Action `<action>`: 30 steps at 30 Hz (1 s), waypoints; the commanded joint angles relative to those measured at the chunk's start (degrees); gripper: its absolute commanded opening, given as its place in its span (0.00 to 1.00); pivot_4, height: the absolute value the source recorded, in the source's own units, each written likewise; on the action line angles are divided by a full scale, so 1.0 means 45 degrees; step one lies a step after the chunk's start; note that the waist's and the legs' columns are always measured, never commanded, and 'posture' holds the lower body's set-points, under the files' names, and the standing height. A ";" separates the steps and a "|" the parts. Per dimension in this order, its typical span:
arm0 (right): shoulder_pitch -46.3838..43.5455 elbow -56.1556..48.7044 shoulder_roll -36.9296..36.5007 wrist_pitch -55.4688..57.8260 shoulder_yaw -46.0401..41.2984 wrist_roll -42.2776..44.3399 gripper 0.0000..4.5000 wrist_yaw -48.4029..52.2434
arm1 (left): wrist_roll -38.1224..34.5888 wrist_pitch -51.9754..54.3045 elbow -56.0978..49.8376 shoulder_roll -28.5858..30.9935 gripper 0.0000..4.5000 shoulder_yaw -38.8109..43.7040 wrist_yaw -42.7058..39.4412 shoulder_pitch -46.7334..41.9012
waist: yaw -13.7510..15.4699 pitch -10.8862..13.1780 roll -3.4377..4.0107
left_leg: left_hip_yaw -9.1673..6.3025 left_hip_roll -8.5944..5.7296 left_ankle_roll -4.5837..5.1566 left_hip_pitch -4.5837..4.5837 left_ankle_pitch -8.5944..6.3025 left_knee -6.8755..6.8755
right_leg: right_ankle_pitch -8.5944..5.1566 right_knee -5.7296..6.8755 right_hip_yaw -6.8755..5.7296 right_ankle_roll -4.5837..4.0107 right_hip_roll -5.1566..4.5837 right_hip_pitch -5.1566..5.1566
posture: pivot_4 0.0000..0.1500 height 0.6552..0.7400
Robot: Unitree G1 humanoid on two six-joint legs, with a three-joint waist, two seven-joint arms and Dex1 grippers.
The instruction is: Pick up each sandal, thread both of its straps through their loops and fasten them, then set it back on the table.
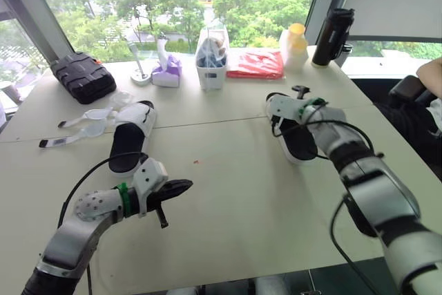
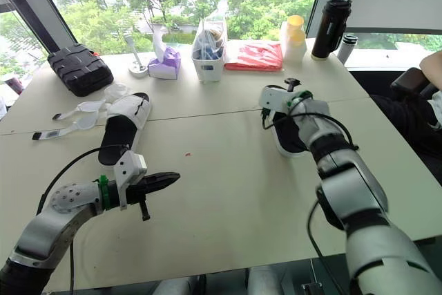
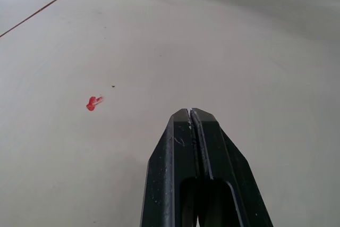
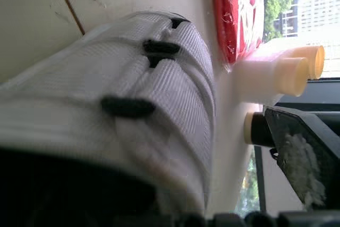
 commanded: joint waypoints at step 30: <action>0.4002 -1.3428 0.0096 1.0779 -0.3141 1.3998 1.00 0.7251 | 1.1612 -0.4992 0.5947 0.2703 0.99 0.0156 0.8368 -0.3285 | 0.0399 -0.0002 -0.0036 | -0.0008 -0.0006 0.0088 -0.0007 -0.0049 0.0152 | 0.0016 0.0138 -0.0024 0.0011 -0.0032 0.0005 | 1.00 1.00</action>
